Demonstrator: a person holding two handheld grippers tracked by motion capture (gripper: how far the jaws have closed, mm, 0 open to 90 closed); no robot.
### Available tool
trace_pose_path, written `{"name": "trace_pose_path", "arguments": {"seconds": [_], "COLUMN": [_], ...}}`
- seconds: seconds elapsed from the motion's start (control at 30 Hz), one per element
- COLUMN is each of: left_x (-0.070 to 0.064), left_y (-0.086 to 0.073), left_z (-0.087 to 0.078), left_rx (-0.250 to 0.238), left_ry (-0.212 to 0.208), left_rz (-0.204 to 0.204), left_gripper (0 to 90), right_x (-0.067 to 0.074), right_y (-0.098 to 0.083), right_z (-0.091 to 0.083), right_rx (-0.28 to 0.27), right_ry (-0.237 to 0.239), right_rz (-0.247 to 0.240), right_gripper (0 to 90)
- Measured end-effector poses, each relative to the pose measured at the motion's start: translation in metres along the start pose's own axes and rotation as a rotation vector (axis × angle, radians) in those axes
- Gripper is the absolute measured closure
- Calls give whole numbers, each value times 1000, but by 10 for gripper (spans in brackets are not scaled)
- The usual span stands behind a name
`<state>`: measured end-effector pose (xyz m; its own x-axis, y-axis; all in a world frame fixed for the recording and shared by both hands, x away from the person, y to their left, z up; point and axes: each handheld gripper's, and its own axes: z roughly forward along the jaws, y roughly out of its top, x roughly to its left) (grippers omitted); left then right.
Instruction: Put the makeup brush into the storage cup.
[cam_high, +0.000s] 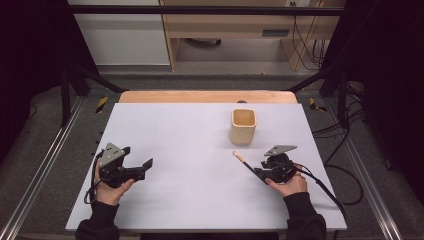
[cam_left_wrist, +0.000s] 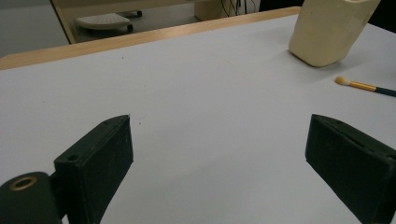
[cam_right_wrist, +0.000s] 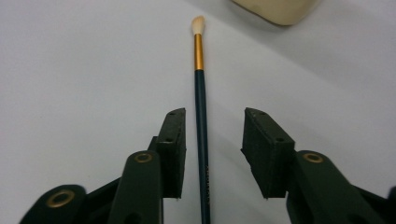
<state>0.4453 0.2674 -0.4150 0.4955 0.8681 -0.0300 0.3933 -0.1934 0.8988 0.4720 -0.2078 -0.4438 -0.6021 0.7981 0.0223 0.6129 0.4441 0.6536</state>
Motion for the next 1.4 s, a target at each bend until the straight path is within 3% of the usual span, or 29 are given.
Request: {"name": "trace_pose_path", "arguments": {"seconds": [0.23, 0.7, 1.13, 1.4], "left_x": [-1, -2, -2, -2], "left_y": [-2, -4, -4, -4], "left_z": [5, 7, 7, 6], "left_rx": [20, 28, 26, 25], "left_ry": [-3, -4, -5, -5], "left_rz": [6, 6, 10, 11], "left_gripper": [70, 70, 70, 70], "right_x": [3, 8, 10, 10], "right_y": [17, 45, 49, 49], "right_z": [-1, 14, 26, 38], "right_rx": [58, 147, 221, 277], "right_ry": [-8, -2, 11, 20], "right_rz": [-44, -61, -77, -73], "right_gripper": [546, 545, 556, 616]}}
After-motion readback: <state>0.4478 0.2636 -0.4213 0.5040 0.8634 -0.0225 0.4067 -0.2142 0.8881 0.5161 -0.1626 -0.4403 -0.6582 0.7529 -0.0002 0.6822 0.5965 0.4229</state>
